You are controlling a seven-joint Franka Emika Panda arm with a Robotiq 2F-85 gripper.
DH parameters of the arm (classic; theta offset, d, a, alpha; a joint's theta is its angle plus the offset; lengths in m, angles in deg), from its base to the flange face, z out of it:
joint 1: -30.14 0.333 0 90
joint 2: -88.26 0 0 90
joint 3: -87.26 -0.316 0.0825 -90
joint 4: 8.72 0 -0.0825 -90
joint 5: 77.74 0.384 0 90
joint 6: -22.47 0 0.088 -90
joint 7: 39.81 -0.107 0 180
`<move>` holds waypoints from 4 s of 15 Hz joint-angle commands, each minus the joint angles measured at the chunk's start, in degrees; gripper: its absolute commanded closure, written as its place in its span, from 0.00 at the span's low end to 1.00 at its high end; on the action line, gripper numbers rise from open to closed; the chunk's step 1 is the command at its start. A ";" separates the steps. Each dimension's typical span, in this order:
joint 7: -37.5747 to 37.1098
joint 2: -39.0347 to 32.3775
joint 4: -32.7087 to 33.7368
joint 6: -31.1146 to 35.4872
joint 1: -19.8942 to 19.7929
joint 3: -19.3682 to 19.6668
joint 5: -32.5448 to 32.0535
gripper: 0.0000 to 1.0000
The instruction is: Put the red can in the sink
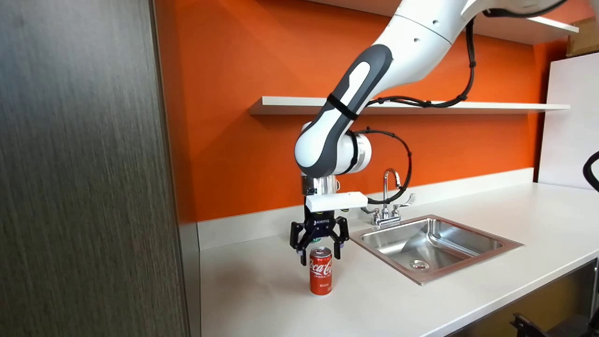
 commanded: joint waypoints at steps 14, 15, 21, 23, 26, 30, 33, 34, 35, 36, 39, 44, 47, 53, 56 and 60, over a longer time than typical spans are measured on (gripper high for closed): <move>-0.02 -1.88 2.04 -0.68 1.28 1.61 0.92 0.62; -0.07 -1.63 1.91 -0.77 1.29 1.63 0.90 0.62; -0.17 3.99 -0.42 -3.03 1.20 1.62 0.67 0.62; -0.34 6.23 -0.85 -4.21 1.18 1.54 0.44 0.62; -0.27 8.46 -0.36 -6.65 0.84 1.50 0.39 0.62; 0.88 10.33 0.27 -8.48 -0.23 2.11 1.15 0.62; 1.64 12.03 -0.29 -8.24 -1.82 4.05 2.14 0.62; 2.18 12.55 -0.46 -8.16 -2.58 4.94 2.85 0.62; 2.66 13.15 -0.78 -7.89 -3.52 6.00 3.63 0.62; 2.95 13.33 -0.83 -7.69 -4.40 7.01 4.15 0.62; 4.73 13.52 -0.88 -7.46 -7.72 10.41 6.54 0.62; 8.88 11.02 0.15 -7.17 -13.67 16.10 10.38 0.62; 11.10 8.03 1.58 -7.17 -16.60 18.60 12.73 0.62; 14.56 0.05 4.48 -6.73 -20.71 20.34 17.65 0.62; 14.34 -4.30 6.30 -6.34 -21.60 20.06 18.18 0.62; 13.73 -9.20 8.71 -5.36 -21.99 19.87 17.54 0.62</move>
